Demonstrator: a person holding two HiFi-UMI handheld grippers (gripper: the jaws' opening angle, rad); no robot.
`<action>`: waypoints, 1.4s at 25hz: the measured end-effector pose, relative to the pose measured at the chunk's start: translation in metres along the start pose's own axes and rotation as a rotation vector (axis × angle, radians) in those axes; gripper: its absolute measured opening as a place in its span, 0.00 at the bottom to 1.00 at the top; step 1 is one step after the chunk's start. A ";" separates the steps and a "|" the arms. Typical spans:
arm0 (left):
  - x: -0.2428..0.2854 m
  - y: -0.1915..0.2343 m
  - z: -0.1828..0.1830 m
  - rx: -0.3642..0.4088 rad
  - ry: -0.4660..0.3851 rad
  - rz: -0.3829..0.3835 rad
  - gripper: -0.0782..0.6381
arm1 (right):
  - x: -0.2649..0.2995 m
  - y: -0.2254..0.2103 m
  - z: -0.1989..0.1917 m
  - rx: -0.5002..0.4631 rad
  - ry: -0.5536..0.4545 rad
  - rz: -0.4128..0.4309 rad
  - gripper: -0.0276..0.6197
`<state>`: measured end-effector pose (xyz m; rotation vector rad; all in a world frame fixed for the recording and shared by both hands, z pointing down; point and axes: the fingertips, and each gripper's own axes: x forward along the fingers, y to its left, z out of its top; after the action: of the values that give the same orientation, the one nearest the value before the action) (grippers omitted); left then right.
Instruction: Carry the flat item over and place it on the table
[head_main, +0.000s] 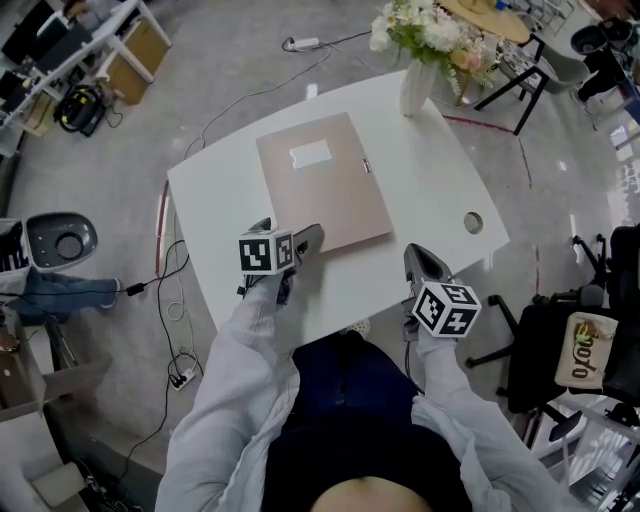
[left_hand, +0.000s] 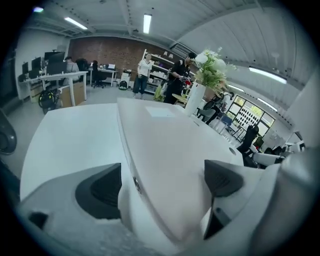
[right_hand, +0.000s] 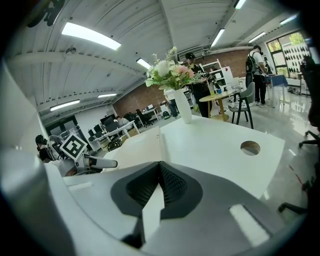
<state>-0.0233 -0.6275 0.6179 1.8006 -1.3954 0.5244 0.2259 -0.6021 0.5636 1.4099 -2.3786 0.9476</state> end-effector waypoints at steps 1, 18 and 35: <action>-0.002 -0.001 -0.002 0.000 -0.001 -0.011 0.84 | -0.001 0.001 0.000 -0.002 -0.004 -0.002 0.06; -0.121 -0.045 0.025 0.006 -0.333 -0.219 0.49 | -0.012 0.069 0.032 -0.100 -0.071 0.123 0.06; -0.209 -0.001 -0.013 0.008 -0.568 -0.003 0.11 | -0.005 0.152 0.038 -0.349 -0.054 0.318 0.06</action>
<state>-0.0857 -0.4884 0.4741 2.0495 -1.7573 0.0035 0.1053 -0.5719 0.4682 0.9612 -2.6943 0.5207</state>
